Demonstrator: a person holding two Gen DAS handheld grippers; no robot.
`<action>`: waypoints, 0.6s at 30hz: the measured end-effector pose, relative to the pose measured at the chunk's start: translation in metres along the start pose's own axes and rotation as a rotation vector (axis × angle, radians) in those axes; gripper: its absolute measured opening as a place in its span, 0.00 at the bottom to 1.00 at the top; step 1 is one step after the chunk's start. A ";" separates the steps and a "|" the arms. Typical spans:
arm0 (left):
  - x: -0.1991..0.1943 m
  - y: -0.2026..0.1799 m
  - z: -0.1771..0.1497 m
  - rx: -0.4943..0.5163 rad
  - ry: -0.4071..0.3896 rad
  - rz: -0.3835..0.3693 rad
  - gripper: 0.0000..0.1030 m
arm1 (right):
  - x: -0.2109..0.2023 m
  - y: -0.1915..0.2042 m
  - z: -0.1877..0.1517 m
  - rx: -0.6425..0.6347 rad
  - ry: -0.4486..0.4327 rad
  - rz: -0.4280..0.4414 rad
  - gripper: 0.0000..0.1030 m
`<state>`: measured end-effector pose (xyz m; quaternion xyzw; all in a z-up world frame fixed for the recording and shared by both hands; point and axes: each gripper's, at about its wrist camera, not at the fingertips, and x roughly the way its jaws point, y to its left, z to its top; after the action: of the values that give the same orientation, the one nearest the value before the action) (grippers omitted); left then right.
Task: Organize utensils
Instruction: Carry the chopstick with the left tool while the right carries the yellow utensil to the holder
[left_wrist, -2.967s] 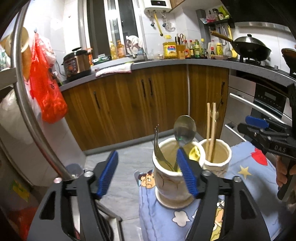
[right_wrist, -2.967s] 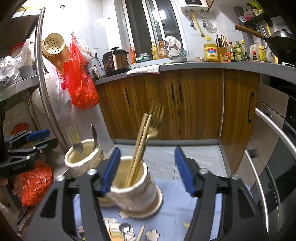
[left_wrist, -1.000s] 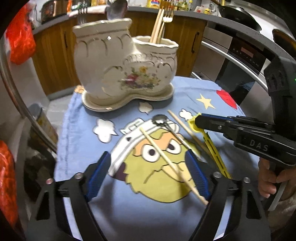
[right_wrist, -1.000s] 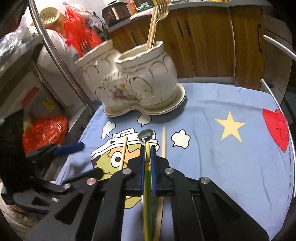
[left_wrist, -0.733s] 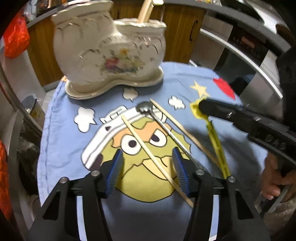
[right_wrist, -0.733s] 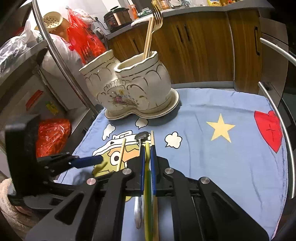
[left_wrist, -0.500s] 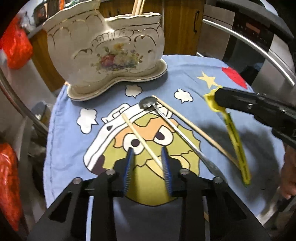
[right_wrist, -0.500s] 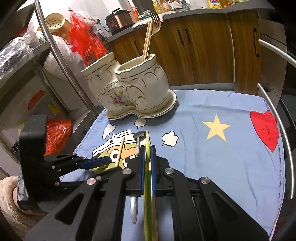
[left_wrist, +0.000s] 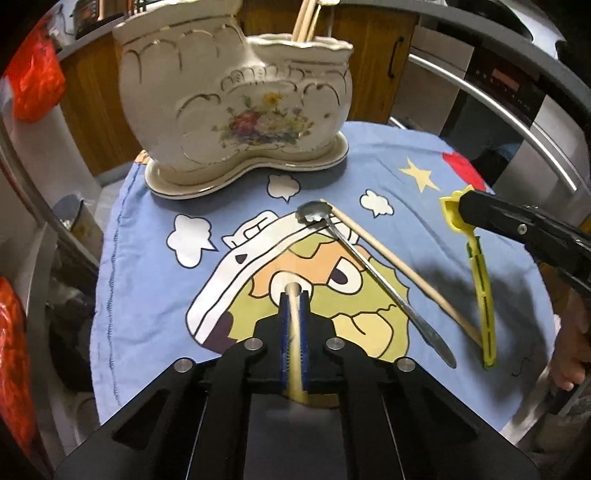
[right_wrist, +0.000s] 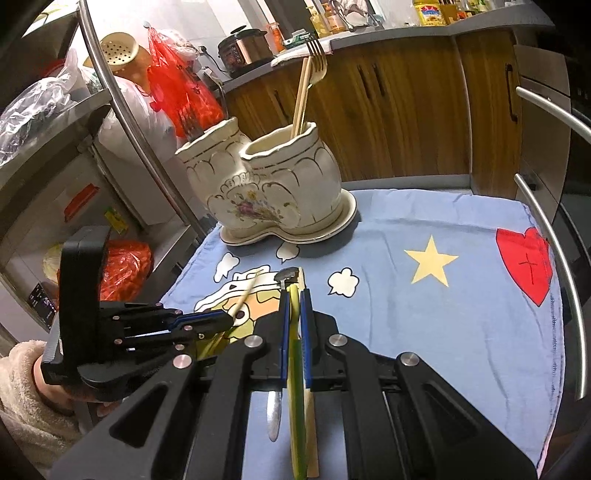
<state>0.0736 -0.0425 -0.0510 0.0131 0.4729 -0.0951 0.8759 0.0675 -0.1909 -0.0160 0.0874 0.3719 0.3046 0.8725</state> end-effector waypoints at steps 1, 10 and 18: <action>-0.003 0.001 0.000 0.003 -0.009 -0.001 0.05 | -0.001 0.001 0.001 -0.002 -0.004 0.000 0.05; -0.033 0.014 0.001 -0.015 -0.083 -0.048 0.05 | -0.012 0.012 0.015 -0.019 -0.051 0.001 0.05; -0.077 0.022 0.015 -0.006 -0.204 -0.088 0.05 | -0.015 0.025 0.042 -0.044 -0.103 -0.009 0.05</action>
<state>0.0489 -0.0106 0.0196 -0.0201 0.3817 -0.1328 0.9145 0.0771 -0.1765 0.0325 0.0819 0.3202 0.3037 0.8936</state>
